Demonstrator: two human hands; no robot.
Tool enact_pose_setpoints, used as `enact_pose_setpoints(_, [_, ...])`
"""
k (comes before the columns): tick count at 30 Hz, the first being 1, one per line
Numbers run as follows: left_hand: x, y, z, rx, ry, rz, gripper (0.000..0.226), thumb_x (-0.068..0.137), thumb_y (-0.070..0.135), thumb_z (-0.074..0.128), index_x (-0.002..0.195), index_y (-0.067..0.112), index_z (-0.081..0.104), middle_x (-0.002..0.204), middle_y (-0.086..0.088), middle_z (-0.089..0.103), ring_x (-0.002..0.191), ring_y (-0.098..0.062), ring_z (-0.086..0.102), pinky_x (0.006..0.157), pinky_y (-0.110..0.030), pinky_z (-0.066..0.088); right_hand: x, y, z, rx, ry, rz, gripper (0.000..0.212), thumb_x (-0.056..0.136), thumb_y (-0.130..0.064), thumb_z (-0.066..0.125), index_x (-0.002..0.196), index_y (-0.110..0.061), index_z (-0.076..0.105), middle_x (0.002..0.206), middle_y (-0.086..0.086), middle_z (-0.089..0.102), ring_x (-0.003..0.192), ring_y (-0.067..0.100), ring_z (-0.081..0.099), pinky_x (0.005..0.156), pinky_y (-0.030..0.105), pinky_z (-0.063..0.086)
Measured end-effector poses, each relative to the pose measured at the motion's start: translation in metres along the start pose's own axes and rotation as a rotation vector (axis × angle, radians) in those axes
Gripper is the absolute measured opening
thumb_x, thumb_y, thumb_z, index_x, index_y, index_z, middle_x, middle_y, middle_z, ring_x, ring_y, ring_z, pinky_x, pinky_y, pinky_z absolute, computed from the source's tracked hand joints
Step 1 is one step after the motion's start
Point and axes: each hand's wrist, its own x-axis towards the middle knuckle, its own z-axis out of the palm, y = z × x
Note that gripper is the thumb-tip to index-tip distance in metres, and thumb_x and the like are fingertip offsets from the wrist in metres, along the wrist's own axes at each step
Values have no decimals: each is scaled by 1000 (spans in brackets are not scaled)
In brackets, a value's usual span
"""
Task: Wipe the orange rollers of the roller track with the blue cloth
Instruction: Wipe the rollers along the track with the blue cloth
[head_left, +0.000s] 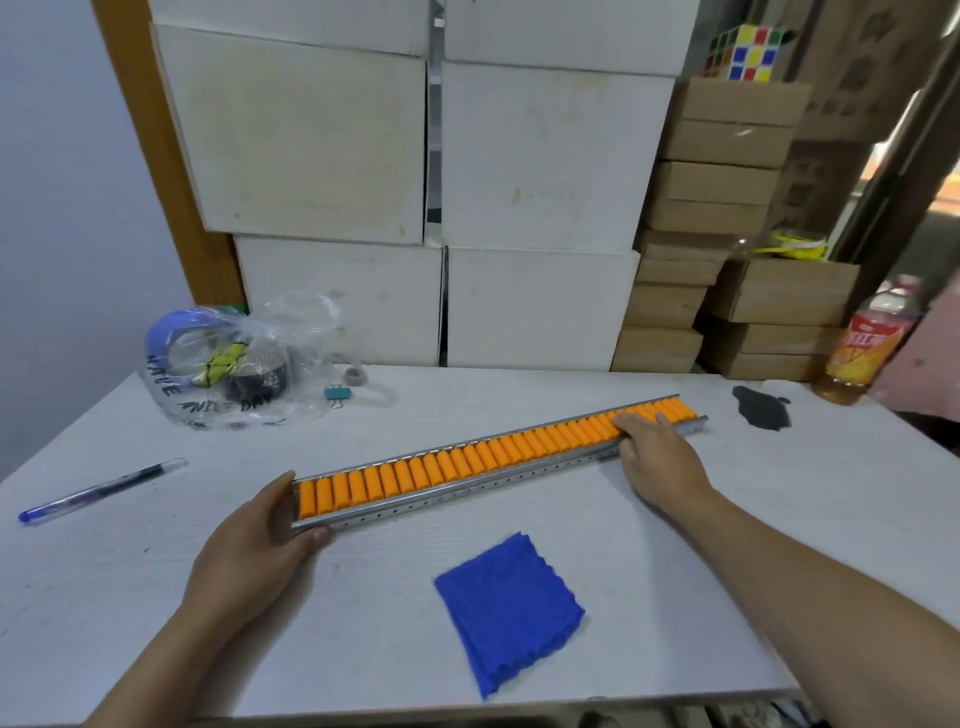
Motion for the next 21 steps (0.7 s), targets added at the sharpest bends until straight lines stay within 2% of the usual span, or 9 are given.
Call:
enact_pose_setpoints(3, [2, -1, 1, 4, 8, -5, 74, 74, 38, 73, 140, 30, 40, 138, 0, 53, 126, -26, 48, 93, -41, 39, 14, 27, 2, -45, 61, 104, 40, 95, -13, 39, 133, -8, 50, 141, 9, 50, 136, 35, 32, 109, 44, 29])
enact_pose_setpoints(6, [4, -5, 1, -2, -1, 2, 77, 69, 45, 74, 138, 32, 42, 137, 4, 55, 125, -24, 50, 93, -41, 40, 32, 53, 6, -55, 118, 163, 42, 93, -19, 35, 129, -8, 52, 136, 12, 53, 122, 35, 43, 110, 45, 29])
enact_pose_setpoints(10, [7, -7, 1, -9, -16, 6, 84, 58, 54, 66, 136, 34, 43, 134, 6, 56, 123, -23, 52, 93, -41, 42, 48, 80, 8, -26, 124, 220, 45, 97, -21, 30, 136, -4, 45, 144, 15, 45, 133, 29, 37, 117, 42, 13])
enact_pose_setpoints(13, [7, -7, 1, -14, -8, 4, 85, 56, 56, 65, 135, 34, 43, 134, 6, 57, 123, -22, 52, 94, -41, 42, 49, 81, 6, -6, 149, 206, 46, 99, -25, 29, 138, -3, 42, 149, 17, 38, 138, 29, 31, 117, 46, 15])
enact_pose_setpoints(16, [7, -6, 1, -14, -13, 12, 83, 60, 54, 68, 136, 34, 42, 135, 5, 56, 124, -23, 51, 96, -42, 42, 27, 31, 3, 71, 156, -23, 43, 101, -25, 33, 139, -6, 42, 154, 12, 30, 143, 24, 22, 118, 37, 13])
enact_pose_setpoints(19, [7, -7, 1, -12, -12, 15, 75, 71, 43, 75, 137, 33, 41, 136, 3, 55, 125, -24, 50, 96, -42, 41, -35, -39, 4, 151, -116, -437, 41, 99, -37, 32, 135, -23, 48, 151, -7, 35, 140, 9, 24, 116, 29, 16])
enact_pose_setpoints(21, [7, -8, 2, -9, -9, 18, 74, 73, 40, 74, 138, 32, 40, 137, 3, 54, 125, -24, 49, 96, -42, 41, -81, -68, 2, 100, -261, -732, 47, 95, -47, 36, 134, -24, 50, 148, -9, 39, 137, 6, 30, 116, 28, 19])
